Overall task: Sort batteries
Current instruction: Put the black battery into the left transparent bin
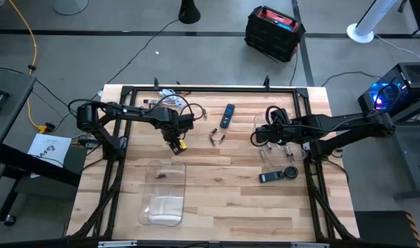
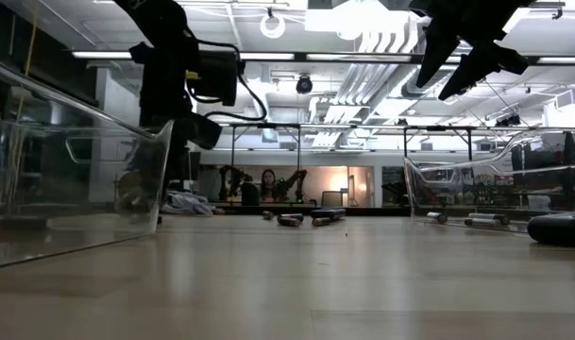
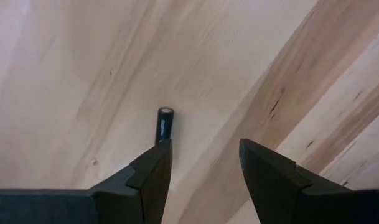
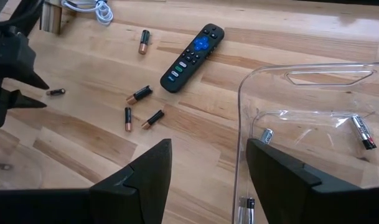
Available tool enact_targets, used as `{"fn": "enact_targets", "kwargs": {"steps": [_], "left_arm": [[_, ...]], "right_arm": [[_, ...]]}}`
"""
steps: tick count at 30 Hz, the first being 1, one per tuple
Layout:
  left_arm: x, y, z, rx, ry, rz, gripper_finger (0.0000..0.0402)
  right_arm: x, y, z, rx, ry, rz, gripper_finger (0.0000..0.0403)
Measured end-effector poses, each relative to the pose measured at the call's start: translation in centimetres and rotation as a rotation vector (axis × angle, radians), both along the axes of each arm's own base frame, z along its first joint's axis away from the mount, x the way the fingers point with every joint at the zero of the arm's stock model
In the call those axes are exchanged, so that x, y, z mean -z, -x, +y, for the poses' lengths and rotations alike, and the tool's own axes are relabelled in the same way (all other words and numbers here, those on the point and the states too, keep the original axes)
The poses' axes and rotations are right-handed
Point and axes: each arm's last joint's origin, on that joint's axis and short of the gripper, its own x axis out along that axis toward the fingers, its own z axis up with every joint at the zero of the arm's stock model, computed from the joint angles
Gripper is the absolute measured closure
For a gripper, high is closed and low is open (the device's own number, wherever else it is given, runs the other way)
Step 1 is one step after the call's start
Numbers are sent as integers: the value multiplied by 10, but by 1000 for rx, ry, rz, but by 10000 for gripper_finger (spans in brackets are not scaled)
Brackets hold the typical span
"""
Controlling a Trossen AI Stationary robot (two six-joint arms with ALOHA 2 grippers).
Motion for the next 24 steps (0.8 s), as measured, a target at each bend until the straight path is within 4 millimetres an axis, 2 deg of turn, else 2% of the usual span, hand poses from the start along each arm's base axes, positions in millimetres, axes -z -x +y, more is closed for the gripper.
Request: {"fn": "enact_targets", "kwargs": {"steps": [7, 20, 24], "left_arm": [[4, 8, 4, 49, -86, 72, 220], [29, 19, 9, 23, -45, 26, 220], [35, 24, 7, 20, -40, 20, 244]], "right_arm": [[0, 0, 0, 0, 0, 0, 201], [0, 0, 0, 0, 0, 0, 201], [0, 0, 0, 0, 0, 0, 201]]}}
